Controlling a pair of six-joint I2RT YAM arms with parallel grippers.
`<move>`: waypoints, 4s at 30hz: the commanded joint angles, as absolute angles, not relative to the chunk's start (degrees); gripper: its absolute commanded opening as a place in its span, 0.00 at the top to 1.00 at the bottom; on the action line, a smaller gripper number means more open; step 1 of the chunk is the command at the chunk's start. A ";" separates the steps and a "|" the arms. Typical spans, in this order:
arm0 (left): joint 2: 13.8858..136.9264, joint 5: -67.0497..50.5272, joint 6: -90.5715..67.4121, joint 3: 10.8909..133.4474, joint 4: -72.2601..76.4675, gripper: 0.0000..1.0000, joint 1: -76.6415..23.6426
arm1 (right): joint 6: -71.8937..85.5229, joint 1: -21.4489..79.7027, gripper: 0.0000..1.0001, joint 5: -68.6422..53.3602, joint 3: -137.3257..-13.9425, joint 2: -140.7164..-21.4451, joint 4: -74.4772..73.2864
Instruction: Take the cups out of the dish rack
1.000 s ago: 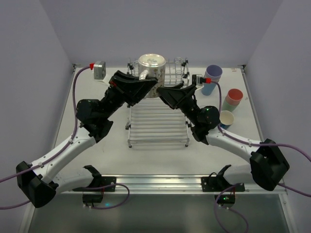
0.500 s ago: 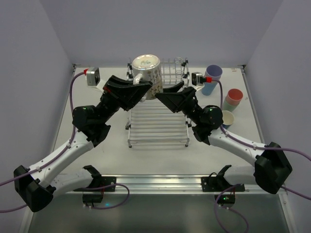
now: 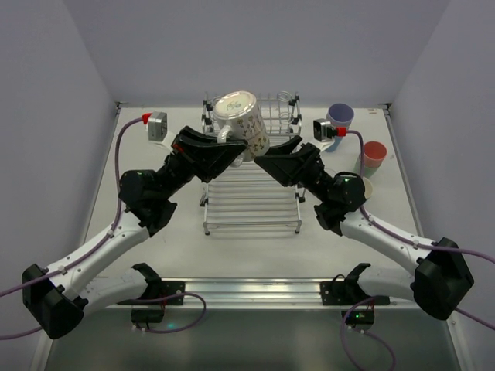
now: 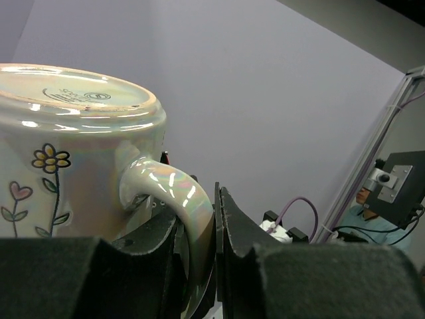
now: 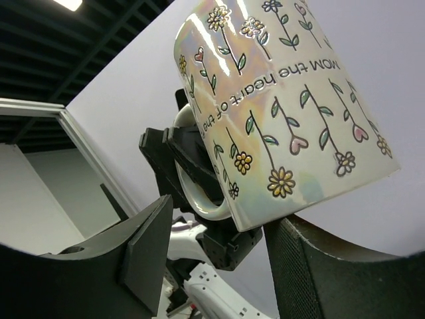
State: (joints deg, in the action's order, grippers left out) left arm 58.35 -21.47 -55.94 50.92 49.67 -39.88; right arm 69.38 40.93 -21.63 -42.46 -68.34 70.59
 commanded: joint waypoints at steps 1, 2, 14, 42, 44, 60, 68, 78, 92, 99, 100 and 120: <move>58.97 -25.66 -52.74 50.19 50.98 1.00 -39.81 | 68.03 40.26 0.41 -19.69 -43.24 -65.30 95.01; 59.76 -26.80 -52.65 50.36 50.11 1.00 -39.73 | 68.11 39.91 0.38 -19.60 -43.16 -65.30 94.92; 61.97 -29.89 -61.08 44.39 63.98 1.00 -39.99 | 67.94 38.85 0.41 -18.90 -48.78 -69.43 95.19; 56.87 -24.62 -54.68 37.26 51.62 0.24 -40.17 | 65.92 36.30 1.00 -17.58 -42.19 -62.93 94.83; 55.37 -23.91 -52.31 37.18 47.21 0.03 -40.17 | 66.36 35.77 1.00 -17.23 -42.10 -62.58 94.83; 40.53 -17.07 -27.79 46.73 -1.94 0.00 -40.25 | 65.49 30.94 1.00 -24.60 -43.94 -58.46 71.94; 34.28 -1.15 -17.32 54.76 -25.04 0.00 -40.08 | 37.30 30.94 1.00 -21.92 -52.01 -44.57 4.97; 34.45 -0.35 -13.01 45.80 -19.52 0.00 -40.17 | 29.26 31.03 1.00 1.99 -66.34 -40.34 -54.51; 30.76 1.84 -12.30 41.57 -18.28 0.00 -39.81 | 32.52 30.94 1.00 11.87 -57.04 -53.07 -56.88; 30.67 2.90 -12.31 41.57 -18.72 0.00 -39.73 | 29.97 31.03 1.00 11.95 -56.34 -63.61 -48.79; 30.67 3.07 -12.30 41.57 -18.72 0.00 -39.73 | 29.88 30.94 1.00 12.30 -56.25 -64.33 -47.56; 33.40 5.98 -12.22 41.57 -18.72 0.00 -38.76 | 32.52 29.79 0.65 12.92 -47.55 -68.12 -39.11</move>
State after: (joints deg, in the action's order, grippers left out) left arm 33.17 4.86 -13.85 41.60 -18.81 -39.13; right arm 31.57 30.02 11.05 -48.34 -70.78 -41.78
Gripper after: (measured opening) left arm 0.997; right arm 0.293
